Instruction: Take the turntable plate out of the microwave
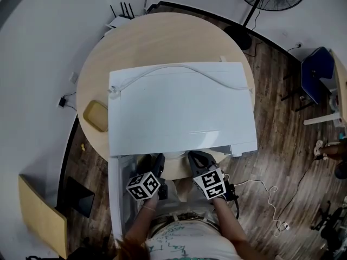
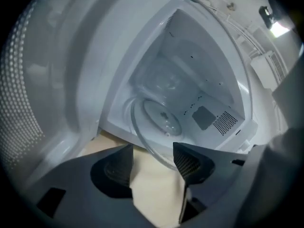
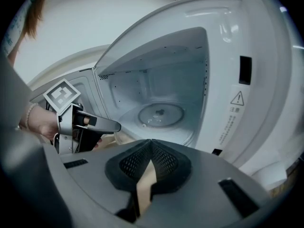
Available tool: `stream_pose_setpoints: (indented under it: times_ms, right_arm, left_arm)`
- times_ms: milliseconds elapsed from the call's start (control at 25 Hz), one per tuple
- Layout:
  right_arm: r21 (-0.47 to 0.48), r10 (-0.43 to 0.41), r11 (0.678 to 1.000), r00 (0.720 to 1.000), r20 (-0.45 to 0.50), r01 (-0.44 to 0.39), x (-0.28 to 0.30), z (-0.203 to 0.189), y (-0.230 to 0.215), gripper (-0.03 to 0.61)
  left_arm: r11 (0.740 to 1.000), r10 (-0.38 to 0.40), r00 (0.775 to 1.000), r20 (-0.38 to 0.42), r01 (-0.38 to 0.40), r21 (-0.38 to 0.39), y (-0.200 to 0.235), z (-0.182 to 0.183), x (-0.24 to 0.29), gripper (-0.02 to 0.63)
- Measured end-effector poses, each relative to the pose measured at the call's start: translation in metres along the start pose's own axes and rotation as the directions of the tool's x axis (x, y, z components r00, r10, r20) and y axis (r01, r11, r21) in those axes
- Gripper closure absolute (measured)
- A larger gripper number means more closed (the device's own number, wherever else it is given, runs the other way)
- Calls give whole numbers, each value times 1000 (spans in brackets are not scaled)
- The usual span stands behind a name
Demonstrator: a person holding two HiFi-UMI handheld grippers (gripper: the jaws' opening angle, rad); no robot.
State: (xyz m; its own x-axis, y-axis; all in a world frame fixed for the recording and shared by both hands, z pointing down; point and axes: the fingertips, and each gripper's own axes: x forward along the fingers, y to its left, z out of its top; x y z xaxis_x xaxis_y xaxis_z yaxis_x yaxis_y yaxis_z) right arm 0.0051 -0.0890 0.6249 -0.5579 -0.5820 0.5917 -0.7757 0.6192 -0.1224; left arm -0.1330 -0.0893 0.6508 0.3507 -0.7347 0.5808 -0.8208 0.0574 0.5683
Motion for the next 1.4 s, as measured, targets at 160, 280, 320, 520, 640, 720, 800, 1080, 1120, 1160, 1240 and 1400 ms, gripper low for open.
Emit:
stream_pose_setpoints:
  times_ms: [160, 280, 320, 520, 640, 720, 800, 1080, 1120, 1160, 1240, 1400]
  right_arm:
    - [0, 1, 1000, 1000, 6, -1, -4, 3, -3, 588]
    - [1, -2, 1000, 1000, 6, 2, -6, 2, -5, 588]
    - [3, -2, 1000, 1000, 4, 1, -7, 2, -5, 588]
    - [3, -13, 1000, 1000, -5, 13, -11, -2, -13, 588]
    - [6, -28, 1000, 1000, -7, 28, -15, -4, -18, 588]
    - [4, -38, 999, 999, -9, 38, -17, -5, -22, 588]
    - [3, -43, 999, 999, -10, 44, -17, -5, -23, 588]
    - [13, -46, 999, 999, -12, 46, -20, -9, -20, 588]
    - [15, -47, 999, 999, -12, 47, -20, -10, -20, 588]
    - [16, -49, 999, 999, -13, 49, -21, -10, -19, 588]
    - [21, -54, 998, 998, -13, 54, -23, -11, -18, 588]
    - [49, -80, 996, 997, -6, 80, -28, -15, -15, 588]
  left_arm:
    - [995, 0, 1000, 2, 1, -104, 0, 3, 13, 347]
    - [984, -5, 1000, 4, 5, -180, -1, 4, 22, 344]
    - [980, -5, 1000, 1, 5, -201, -2, 4, 24, 344]
    - [949, 10, 1000, -9, -13, -316, -2, 3, 36, 342]
    - [948, 31, 999, -14, -34, -318, 1, 2, 37, 344]
    - [952, 32, 999, -31, -40, -303, 0, 0, 38, 345]
    - [951, 26, 999, -43, -38, -306, 0, -1, 39, 353]
    - [933, 2, 1000, -21, -10, -360, -3, 0, 33, 429]
    - [931, -3, 1000, -15, -3, -365, -3, 0, 31, 443]
    - [928, -12, 1000, -12, 7, -373, -3, 0, 31, 449]
    - [917, -31, 999, -12, 24, -397, -4, 0, 30, 462]
    - [902, -56, 998, -23, 41, -430, -5, -2, 29, 477]
